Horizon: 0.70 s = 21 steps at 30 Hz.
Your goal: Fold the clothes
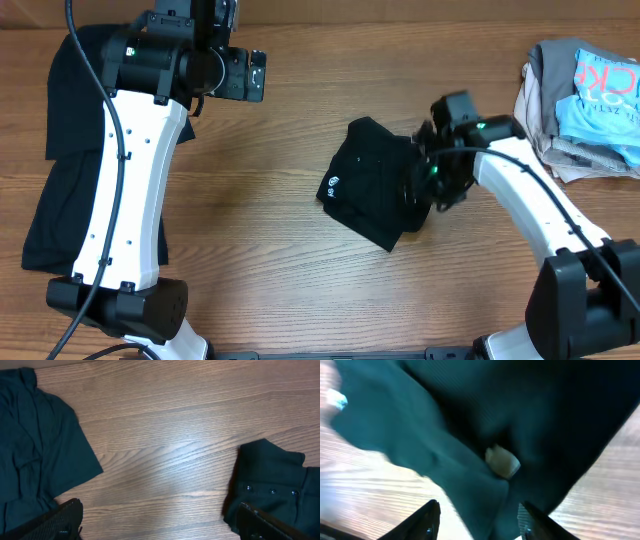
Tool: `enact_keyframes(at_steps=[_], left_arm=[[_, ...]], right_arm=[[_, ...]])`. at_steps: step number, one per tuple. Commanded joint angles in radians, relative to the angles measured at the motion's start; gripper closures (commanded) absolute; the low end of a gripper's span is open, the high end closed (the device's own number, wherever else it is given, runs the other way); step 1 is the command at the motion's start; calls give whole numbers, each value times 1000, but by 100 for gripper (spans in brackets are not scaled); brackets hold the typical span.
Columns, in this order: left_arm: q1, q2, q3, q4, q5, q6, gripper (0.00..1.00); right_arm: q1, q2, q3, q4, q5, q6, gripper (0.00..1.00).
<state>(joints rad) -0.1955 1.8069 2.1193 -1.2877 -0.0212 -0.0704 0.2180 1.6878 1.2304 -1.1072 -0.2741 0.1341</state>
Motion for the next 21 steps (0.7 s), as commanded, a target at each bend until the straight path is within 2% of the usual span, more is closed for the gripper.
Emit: enact_keyframes(at_steps=[1, 5, 9, 12, 14, 17, 21], left_arm=[[6, 13, -3, 2, -13, 23, 0], [6, 13, -3, 1, -13, 23, 0], [6, 13, -3, 1, -12, 23, 0], [6, 13, -3, 0, -12, 22, 0], [6, 13, -3, -3, -12, 23, 0], [6, 13, -3, -19, -12, 23, 0], [6, 13, -3, -37, -13, 23, 0]], right_arm=[[2, -3, -63, 21, 11, 16, 46], [6, -3, -89, 31, -22, 15, 53], [34, -3, -92, 37, -84, 15, 69], [64, -3, -92, 30, -98, 29, 88], [78, -3, -92, 21, -98, 52, 94], [83, -4, -92, -38, -85, 112, 96], [63, -4, -92, -169, 13, 262, 96]])
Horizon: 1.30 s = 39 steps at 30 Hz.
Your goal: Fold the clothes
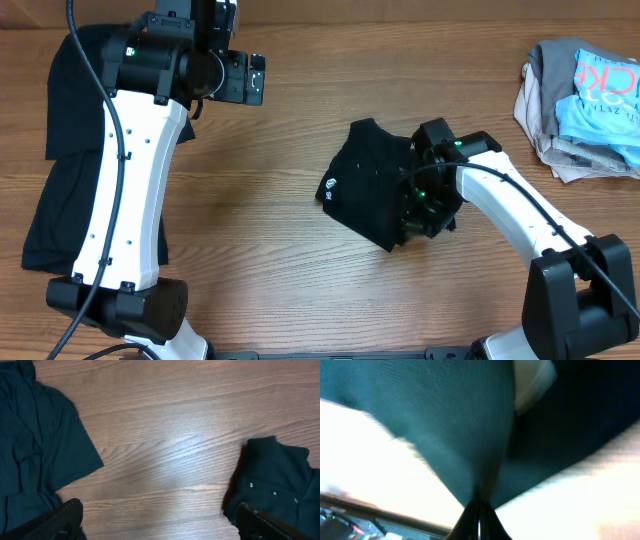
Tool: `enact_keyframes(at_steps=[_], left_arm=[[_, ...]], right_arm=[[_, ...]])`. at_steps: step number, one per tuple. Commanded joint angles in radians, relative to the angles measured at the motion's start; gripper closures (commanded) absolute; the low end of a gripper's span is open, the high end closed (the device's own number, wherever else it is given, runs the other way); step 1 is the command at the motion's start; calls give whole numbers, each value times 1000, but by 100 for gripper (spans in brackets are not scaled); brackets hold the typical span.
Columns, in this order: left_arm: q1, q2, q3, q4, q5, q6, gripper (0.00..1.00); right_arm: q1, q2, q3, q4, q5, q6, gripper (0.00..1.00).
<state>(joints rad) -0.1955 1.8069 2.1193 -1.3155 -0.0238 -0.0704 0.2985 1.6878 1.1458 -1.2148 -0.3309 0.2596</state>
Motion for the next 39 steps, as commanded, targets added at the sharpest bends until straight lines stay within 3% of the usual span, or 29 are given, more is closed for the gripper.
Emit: enact_keyframes(at_steps=[1, 6, 7, 10, 19, 22, 26, 34, 39], left_arm=[[6, 13, -3, -12, -10, 23, 0], [6, 13, -3, -11, -10, 23, 0], [6, 13, -3, -11, -10, 23, 0], [6, 13, -3, -11, -10, 23, 0], [6, 13, -3, -19, -10, 49, 0], [6, 13, -3, -19, -10, 48, 0], [6, 13, -3, -14, -10, 49, 0], [6, 13, -3, -8, -10, 49, 0], [6, 13, -3, -8, -10, 49, 0]], right_arm=[[-24, -4, -9, -83, 69, 138, 96], [-22, -3, -45, -65, 26, 139, 96], [-20, -3, -53, -50, 9, 138, 88], [-18, -4, -60, -34, -31, 138, 51], [-18, -87, -59, 3, 25, 238, 51], [-19, -183, -59, 67, 64, 275, 45], [-19, -259, -60, 154, 174, 295, 25], [-24, -129, -111, 300, 218, 291, 2], [-53, -30, -111, 330, 193, 295, 0]])
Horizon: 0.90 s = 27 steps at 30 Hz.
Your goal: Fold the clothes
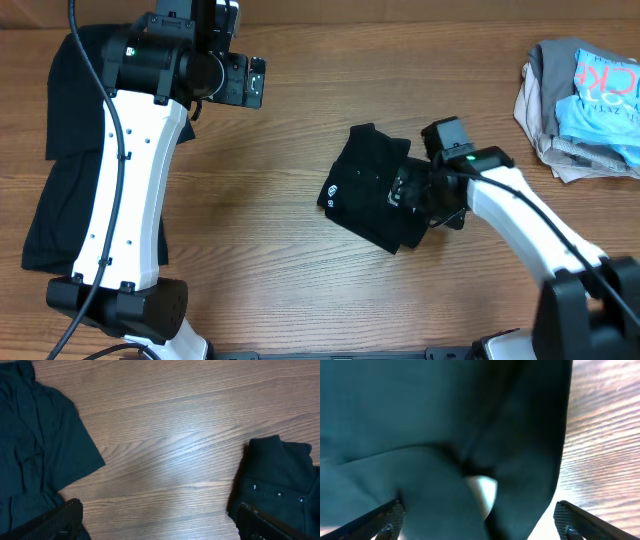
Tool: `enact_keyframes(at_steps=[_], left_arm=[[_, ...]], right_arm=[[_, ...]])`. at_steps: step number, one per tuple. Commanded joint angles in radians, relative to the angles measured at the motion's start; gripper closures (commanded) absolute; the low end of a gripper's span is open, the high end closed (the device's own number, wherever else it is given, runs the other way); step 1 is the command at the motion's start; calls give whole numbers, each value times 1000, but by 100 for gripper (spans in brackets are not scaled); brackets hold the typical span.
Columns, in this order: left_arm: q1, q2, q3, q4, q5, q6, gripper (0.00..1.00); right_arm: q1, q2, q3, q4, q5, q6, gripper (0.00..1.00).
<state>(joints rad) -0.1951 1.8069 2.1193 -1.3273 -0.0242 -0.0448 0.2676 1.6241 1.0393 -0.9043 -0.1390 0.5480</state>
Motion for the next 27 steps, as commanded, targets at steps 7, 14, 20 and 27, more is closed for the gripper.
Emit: enact_keyframes(at_steps=[7, 14, 20, 27], left_arm=[[5, 13, -3, 4, -10, 23, 0], [5, 13, -3, 4, -10, 23, 0], [5, 13, -3, 4, -10, 23, 0], [5, 13, -3, 2, -9, 23, 0]], right_arm=[[-37, 161, -5, 158, -149, -41, 1], [-37, 283, -5, 201, -256, -84, 23], [-41, 296, -5, 248, -282, -82, 86], [-138, 277, 19, 273, -438, -89, 96]])
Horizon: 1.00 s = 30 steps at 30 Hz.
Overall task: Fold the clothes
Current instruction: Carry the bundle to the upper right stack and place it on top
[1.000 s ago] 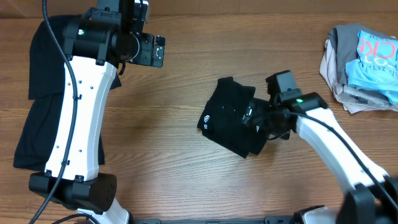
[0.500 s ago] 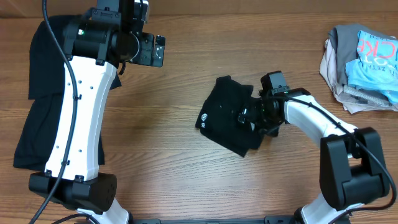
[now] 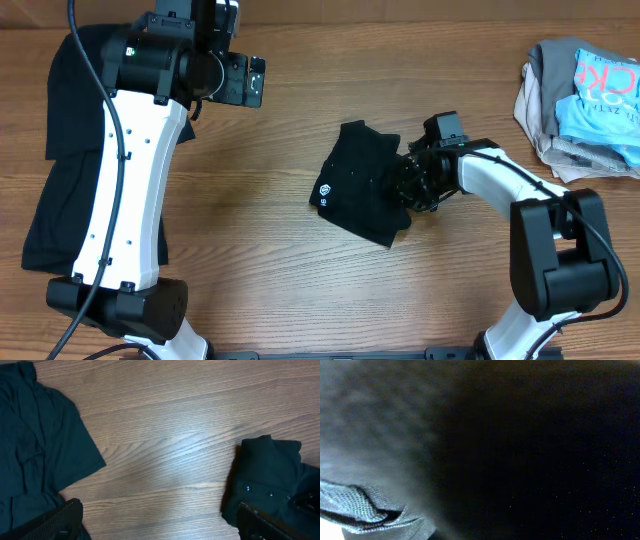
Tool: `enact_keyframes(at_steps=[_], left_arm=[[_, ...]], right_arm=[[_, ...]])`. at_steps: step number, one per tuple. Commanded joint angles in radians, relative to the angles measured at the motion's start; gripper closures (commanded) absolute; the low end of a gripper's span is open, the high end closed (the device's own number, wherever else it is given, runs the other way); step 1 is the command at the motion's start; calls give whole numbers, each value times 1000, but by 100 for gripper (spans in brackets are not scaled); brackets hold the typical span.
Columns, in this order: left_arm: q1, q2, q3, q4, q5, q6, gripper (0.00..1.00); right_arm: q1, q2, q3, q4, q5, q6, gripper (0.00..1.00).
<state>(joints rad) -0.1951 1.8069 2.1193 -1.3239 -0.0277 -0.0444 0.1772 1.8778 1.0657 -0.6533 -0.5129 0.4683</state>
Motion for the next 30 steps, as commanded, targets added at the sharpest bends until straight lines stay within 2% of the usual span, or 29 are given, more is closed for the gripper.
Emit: enact_keyframes(at_steps=[1, 8, 17, 25, 30], left_arm=[[5, 13, -3, -3, -6, 22, 0], [5, 13, -3, -8, -6, 23, 0], [5, 13, -3, -7, -6, 23, 0], [5, 13, -3, -7, -6, 23, 0], [5, 13, -3, -5, -6, 23, 0]], right_arm=[[-63, 13, -2, 26, -97, -23, 96], [-165, -124, 58, 42, -256, -21, 96], [-269, -358, 131, 93, -242, 42, 96], [-344, -384, 180, 267, -202, 61, 96], [-438, -383, 180, 439, -163, 137, 96]])
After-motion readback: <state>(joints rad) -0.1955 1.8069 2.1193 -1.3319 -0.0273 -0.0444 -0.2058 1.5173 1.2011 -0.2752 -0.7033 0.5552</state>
